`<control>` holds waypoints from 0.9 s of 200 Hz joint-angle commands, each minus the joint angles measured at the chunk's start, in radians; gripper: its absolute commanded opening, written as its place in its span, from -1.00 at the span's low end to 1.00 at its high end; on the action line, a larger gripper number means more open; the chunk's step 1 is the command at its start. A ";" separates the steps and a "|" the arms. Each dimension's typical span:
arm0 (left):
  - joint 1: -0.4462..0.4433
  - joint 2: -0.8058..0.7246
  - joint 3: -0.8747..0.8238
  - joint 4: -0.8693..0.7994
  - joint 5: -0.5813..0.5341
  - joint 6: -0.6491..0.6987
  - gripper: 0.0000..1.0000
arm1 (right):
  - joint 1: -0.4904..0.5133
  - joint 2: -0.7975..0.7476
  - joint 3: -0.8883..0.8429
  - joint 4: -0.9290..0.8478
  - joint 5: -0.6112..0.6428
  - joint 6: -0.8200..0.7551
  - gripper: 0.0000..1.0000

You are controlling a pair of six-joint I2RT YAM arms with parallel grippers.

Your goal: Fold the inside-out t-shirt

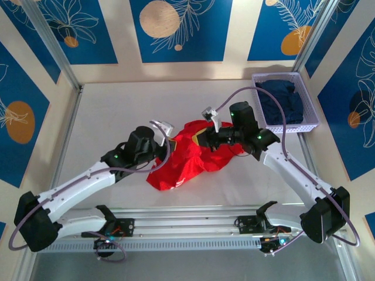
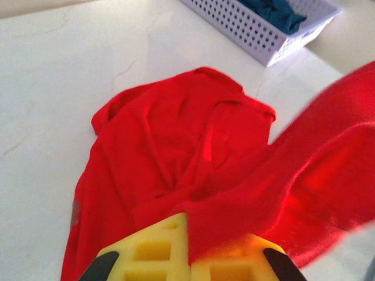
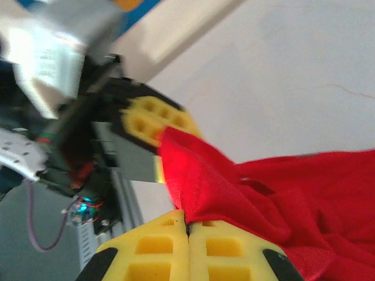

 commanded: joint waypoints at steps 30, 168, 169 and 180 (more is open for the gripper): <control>0.011 -0.072 0.018 -0.020 -0.015 -0.158 -1.00 | 0.058 0.079 0.090 -0.101 0.197 0.070 -0.45; 0.011 -0.018 0.108 -0.141 -0.150 -0.265 -1.00 | 0.087 -0.030 -0.144 0.077 0.067 0.272 -0.17; 0.011 -0.018 0.108 -0.140 -0.150 -0.265 -1.00 | 0.088 -0.028 -0.145 0.079 0.065 0.274 -0.17; 0.012 -0.017 0.109 -0.141 -0.148 -0.264 -1.00 | 0.098 -0.008 -0.144 0.099 0.063 0.280 -0.17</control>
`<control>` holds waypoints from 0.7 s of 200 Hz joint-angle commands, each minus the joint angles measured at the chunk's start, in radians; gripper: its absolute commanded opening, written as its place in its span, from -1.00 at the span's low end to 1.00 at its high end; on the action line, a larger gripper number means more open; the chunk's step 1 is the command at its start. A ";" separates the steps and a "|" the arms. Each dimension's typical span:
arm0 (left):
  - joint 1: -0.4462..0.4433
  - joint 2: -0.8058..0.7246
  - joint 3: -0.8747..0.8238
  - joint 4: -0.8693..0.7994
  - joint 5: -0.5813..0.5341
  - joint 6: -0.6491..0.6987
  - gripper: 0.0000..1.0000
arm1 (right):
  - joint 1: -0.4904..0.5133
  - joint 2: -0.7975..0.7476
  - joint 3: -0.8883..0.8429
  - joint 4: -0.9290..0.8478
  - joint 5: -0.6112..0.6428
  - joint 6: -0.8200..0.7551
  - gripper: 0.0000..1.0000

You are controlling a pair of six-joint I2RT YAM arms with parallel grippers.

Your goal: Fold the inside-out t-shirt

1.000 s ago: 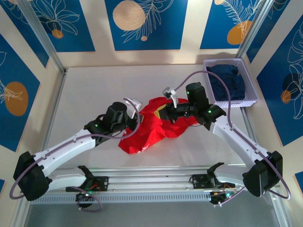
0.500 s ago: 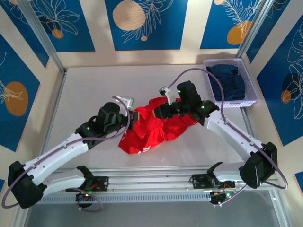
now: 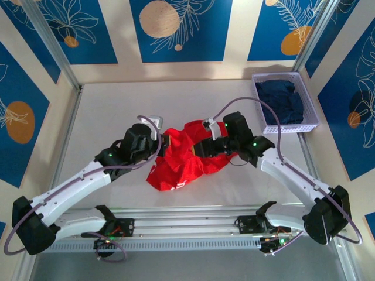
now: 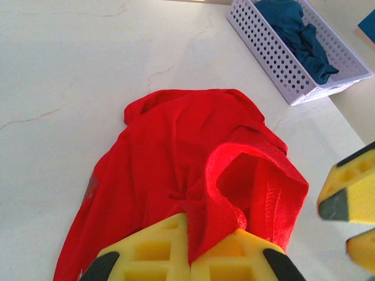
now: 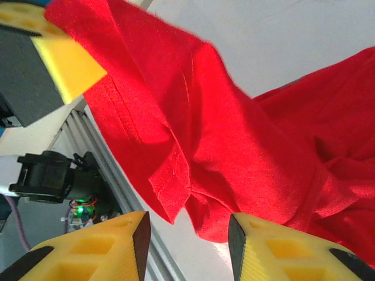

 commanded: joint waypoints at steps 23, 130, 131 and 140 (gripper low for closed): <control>0.009 0.001 0.035 -0.016 -0.013 -0.008 -1.00 | 0.035 0.054 -0.012 0.129 -0.059 0.076 -0.17; 0.009 -0.027 0.020 -0.016 -0.027 0.002 -1.00 | 0.044 0.104 0.018 0.137 -0.029 0.070 -0.70; 0.010 -0.027 0.019 -0.016 -0.029 0.002 -1.00 | 0.044 0.102 0.019 0.133 -0.025 0.068 -0.72; 0.010 -0.033 0.020 -0.030 -0.050 0.008 -1.00 | 0.043 0.089 0.035 0.075 0.023 0.049 -0.91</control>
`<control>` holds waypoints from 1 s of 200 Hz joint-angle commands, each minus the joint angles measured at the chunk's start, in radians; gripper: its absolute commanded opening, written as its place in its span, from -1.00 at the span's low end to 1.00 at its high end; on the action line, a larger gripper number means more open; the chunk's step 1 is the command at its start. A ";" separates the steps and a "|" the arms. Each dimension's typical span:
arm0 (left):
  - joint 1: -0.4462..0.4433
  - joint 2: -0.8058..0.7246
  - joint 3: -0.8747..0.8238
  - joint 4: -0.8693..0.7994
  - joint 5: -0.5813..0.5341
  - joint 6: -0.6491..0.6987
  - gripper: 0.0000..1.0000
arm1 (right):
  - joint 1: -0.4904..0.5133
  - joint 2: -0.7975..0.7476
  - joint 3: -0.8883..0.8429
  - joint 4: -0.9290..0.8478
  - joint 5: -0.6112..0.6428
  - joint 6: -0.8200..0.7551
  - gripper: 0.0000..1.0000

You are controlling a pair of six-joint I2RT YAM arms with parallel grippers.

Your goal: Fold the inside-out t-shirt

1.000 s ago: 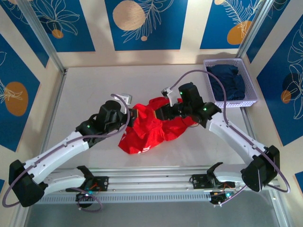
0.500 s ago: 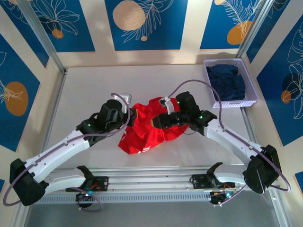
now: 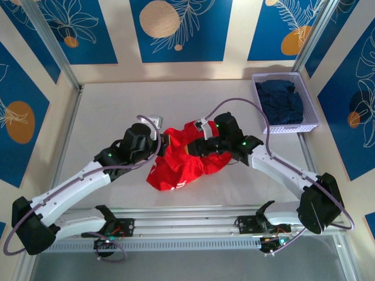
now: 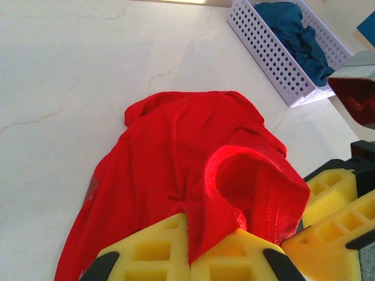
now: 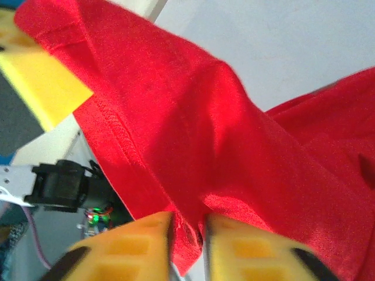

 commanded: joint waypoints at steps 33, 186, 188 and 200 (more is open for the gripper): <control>0.031 -0.081 0.005 -0.079 -0.159 0.048 -1.00 | -0.021 -0.106 0.121 -0.366 0.391 -0.102 -1.00; 0.041 -0.107 -0.371 0.199 0.233 0.022 -0.99 | 0.057 -0.165 -0.035 -0.477 0.628 0.020 -1.00; 0.039 -0.106 -0.379 0.207 0.236 0.016 -0.99 | 0.061 -0.168 -0.045 -0.472 0.624 0.028 -1.00; 0.019 -0.104 -0.429 0.239 0.247 -0.011 -0.98 | 0.081 -0.177 -0.104 -0.450 0.610 0.082 -1.00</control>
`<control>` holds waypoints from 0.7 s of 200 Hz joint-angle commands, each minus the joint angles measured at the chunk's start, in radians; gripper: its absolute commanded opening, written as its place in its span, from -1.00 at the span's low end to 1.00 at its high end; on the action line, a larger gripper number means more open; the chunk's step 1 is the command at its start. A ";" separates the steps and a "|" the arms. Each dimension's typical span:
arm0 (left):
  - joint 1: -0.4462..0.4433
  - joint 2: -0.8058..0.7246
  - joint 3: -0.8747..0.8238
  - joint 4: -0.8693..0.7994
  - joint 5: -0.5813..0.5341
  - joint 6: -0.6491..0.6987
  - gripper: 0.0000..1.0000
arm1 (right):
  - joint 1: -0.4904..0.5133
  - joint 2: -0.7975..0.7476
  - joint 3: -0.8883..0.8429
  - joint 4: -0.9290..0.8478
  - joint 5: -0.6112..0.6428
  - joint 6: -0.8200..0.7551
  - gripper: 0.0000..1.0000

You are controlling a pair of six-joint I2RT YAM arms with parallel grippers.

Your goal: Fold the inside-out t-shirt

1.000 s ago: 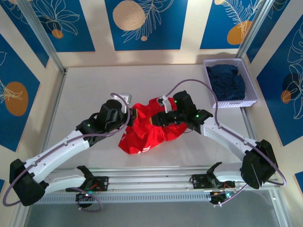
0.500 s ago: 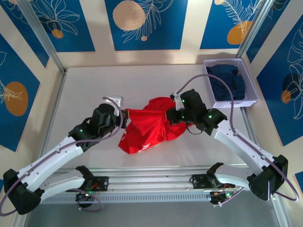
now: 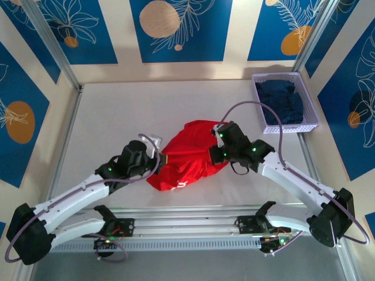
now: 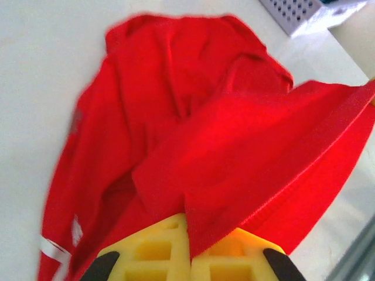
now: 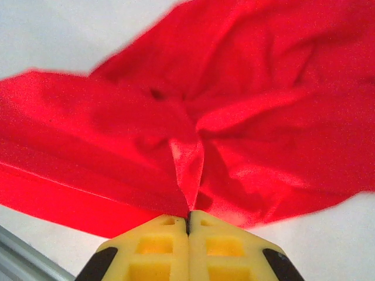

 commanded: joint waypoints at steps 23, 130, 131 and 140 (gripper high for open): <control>-0.079 0.001 -0.145 0.070 0.056 -0.092 -0.84 | 0.080 -0.016 -0.186 -0.014 0.020 0.217 -0.97; -0.169 -0.175 -0.110 -0.255 -0.187 -0.112 0.22 | 0.152 -0.038 -0.194 -0.130 0.174 0.241 -0.19; -0.168 -0.175 -0.106 -0.257 -0.197 -0.112 0.23 | 0.148 -0.037 -0.191 -0.127 0.175 0.237 -0.19; -0.148 -0.165 -0.074 -0.274 -0.258 -0.115 0.28 | 0.117 -0.034 -0.164 -0.095 0.176 0.199 -0.16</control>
